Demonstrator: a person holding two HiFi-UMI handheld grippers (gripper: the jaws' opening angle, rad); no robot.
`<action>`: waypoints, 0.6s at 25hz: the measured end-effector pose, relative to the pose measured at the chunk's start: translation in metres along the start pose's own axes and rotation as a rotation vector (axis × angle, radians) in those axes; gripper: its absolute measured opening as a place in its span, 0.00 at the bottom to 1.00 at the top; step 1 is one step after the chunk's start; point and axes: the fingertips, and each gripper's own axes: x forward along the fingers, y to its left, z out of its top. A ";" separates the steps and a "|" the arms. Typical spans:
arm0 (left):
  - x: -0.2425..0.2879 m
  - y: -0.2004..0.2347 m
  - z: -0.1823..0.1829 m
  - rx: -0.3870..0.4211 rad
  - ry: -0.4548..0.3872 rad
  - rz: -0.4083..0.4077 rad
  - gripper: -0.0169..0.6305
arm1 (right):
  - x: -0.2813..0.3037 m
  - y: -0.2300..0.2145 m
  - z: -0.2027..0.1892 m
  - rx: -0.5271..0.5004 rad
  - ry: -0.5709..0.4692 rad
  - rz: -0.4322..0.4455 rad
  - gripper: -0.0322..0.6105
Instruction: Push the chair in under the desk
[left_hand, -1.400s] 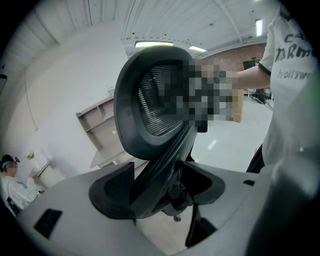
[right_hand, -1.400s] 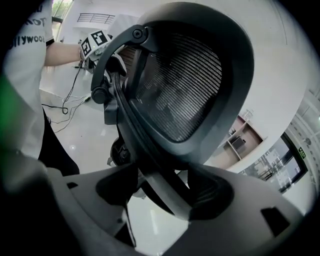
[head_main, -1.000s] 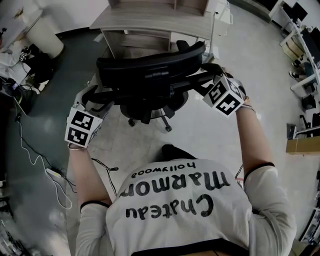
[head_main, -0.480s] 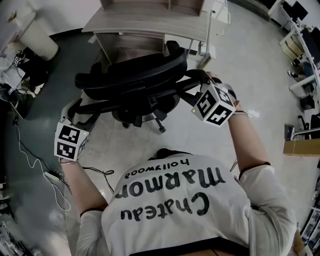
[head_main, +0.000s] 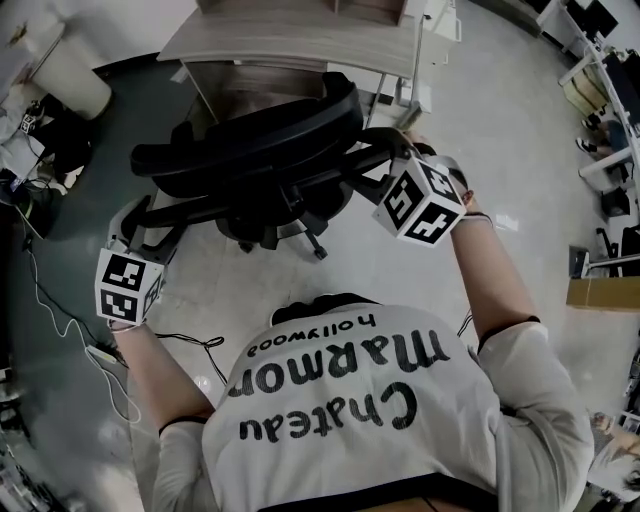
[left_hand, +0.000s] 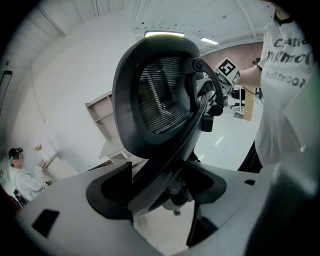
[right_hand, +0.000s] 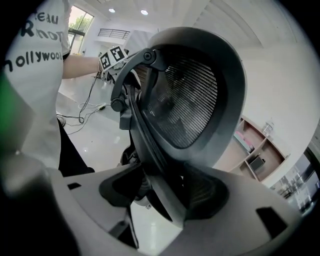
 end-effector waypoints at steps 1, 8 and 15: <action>-0.001 0.002 -0.001 0.000 -0.004 -0.003 0.51 | 0.002 -0.001 0.002 0.005 0.008 0.005 0.46; -0.002 0.030 -0.009 0.019 -0.058 -0.051 0.51 | 0.021 -0.003 0.022 0.042 0.056 -0.025 0.47; 0.010 0.070 -0.032 0.215 0.029 -0.073 0.51 | 0.047 -0.004 0.050 0.100 0.117 -0.074 0.49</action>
